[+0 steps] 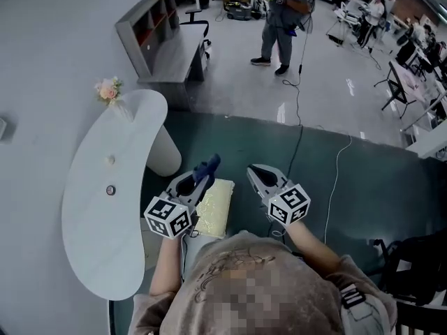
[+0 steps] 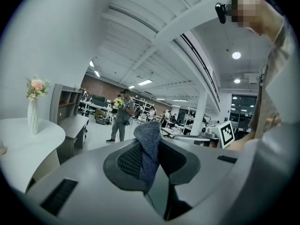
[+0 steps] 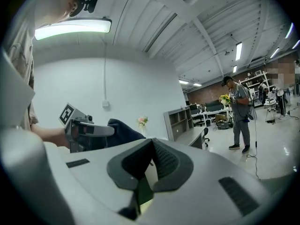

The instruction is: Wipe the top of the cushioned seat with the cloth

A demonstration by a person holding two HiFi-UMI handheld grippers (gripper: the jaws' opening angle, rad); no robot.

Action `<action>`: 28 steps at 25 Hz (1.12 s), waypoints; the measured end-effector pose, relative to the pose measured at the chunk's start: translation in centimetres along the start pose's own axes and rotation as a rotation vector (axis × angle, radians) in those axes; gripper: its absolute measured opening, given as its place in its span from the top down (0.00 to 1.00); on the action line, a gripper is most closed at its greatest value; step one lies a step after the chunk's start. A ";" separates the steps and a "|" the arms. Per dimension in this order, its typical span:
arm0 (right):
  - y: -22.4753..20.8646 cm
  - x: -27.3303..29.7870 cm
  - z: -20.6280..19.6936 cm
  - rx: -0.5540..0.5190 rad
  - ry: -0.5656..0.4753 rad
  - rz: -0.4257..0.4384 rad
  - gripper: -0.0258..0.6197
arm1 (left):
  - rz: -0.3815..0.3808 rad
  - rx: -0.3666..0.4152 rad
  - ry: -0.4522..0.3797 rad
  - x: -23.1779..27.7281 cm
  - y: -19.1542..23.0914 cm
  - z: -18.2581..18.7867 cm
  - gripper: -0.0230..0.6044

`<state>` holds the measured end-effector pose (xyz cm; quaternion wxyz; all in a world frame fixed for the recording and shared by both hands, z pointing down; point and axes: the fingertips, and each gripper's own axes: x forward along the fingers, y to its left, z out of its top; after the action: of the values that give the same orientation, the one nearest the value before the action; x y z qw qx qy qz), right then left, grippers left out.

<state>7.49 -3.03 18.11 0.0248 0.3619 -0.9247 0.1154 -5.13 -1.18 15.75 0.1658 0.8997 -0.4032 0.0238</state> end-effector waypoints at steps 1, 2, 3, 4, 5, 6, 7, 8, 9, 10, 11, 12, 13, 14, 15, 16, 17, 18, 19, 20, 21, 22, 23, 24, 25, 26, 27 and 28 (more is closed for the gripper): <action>0.4 0.1 0.3 -0.002 -0.004 0.007 0.95 | 0.003 0.004 -0.002 -0.4 -0.2 0.0 0.82; 0.7 0.2 0.4 -0.007 -0.006 0.016 0.95 | 0.008 0.009 -0.003 -0.7 -0.3 0.0 0.82; 1.1 0.3 0.4 -0.014 -0.006 0.025 0.95 | 0.013 0.015 -0.004 -1.0 -0.4 0.0 0.82; 1.5 0.3 0.3 -0.024 -0.004 0.036 0.95 | 0.018 0.023 -0.007 -1.3 -0.5 -0.1 0.82; 1.8 0.2 0.2 -0.034 -0.002 0.046 0.95 | 0.022 0.032 -0.011 -1.6 -0.6 -0.1 0.82; 2.0 0.0 0.1 -0.042 -0.002 0.055 0.95 | 0.026 0.041 -0.016 -1.8 -0.8 -0.1 0.82; 2.1 -0.1 0.1 -0.049 -0.005 0.062 0.95 | 0.028 0.049 -0.022 -1.9 -0.9 -0.1 0.82; 2.2 -0.1 0.2 -0.055 -0.009 0.067 0.95 | 0.030 0.057 -0.028 -2.0 -0.8 -0.1 0.82; 2.2 0.1 0.2 -0.060 -0.014 0.071 0.95 | 0.030 0.065 -0.033 -2.1 -0.6 0.0 0.82; 2.2 0.4 0.3 -0.064 -0.018 0.074 0.95 | 0.032 0.071 -0.036 -2.2 -0.2 0.0 0.82; 2.2 0.8 0.3 -0.066 -0.019 0.077 0.95 | 0.035 0.076 -0.039 -2.3 0.3 0.0 0.82; 2.2 1.1 0.2 -0.065 -0.019 0.080 0.95 | 0.040 0.077 -0.041 -2.4 0.7 -0.1 0.82; 2.3 1.3 0.0 -0.062 -0.018 0.082 0.95 | 0.045 0.074 -0.043 -2.6 0.9 -0.3 0.82; 2.3 1.3 -0.1 -0.058 -0.017 0.085 0.95 | 0.049 0.069 -0.046 -2.7 1.1 -0.5 0.82; 2.4 1.3 -0.2 -0.054 -0.017 0.088 0.95 | 0.053 0.065 -0.049 -2.9 1.1 -0.6 0.82; 2.4 1.2 -0.3 -0.051 -0.018 0.092 0.95 | 0.056 0.061 -0.051 -3.1 1.0 -0.6 0.82; 2.4 1.1 -0.3 -0.049 -0.019 0.095 0.96 | 0.059 0.060 -0.054 -3.2 0.9 -0.6 0.82; 2.4 1.1 -0.3 -0.047 -0.021 0.098 0.96 | 0.062 0.057 -0.057 -3.4 0.8 -0.6 0.82; 2.4 1.0 -0.2 -0.045 -0.021 0.099 0.96 | 0.064 0.053 -0.062 -3.5 0.7 -0.6 0.82; 2.4 1.0 -0.3 -0.043 -0.022 0.100 0.96 | 0.067 0.046 -0.066 -3.5 0.7 -0.7 0.82; 2.3 1.1 -0.3 -0.042 -0.021 0.100 0.96 | 0.070 0.040 -0.071 -3.6 0.8 -0.7 0.82; 2.2 1.2 -0.3 -0.040 -0.020 0.102 0.96 | 0.073 0.034 -0.074 -3.5 0.8 -0.8 0.82; 2.2 1.3 -0.3 -0.038 -0.019 0.105 0.96 | 0.076 0.031 -0.077 -3.5 0.9 -0.8 0.82; 2.3 1.4 -0.3 -0.037 -0.018 0.108 0.96 | 0.079 0.028 -0.080 -3.6 1.0 -0.8 0.82; 2.3 1.5 -0.3 -0.036 -0.018 0.111 0.96 | 0.082 0.026 -0.084 -3.6 1.1 -0.7 0.82; 2.4 1.5 -0.4 -0.036 -0.017 0.113 0.96 | 0.084 0.024 -0.087 -3.6 1.2 -0.7 0.82; 2.4 1.6 -0.5 -0.035 -0.017 0.114 0.96 | 0.085 0.023 -0.089 -3.7 1.2 -0.8 0.82; 2.4 1.5 -0.6 -0.036 -0.016 0.115 0.96 | 0.086 0.023 -0.090 -3.7 1.2 -0.8 0.82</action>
<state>4.70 -2.16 18.39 0.0170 0.3084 -0.9461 0.0973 -8.45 1.03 16.18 0.1360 0.8835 -0.4482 -0.0050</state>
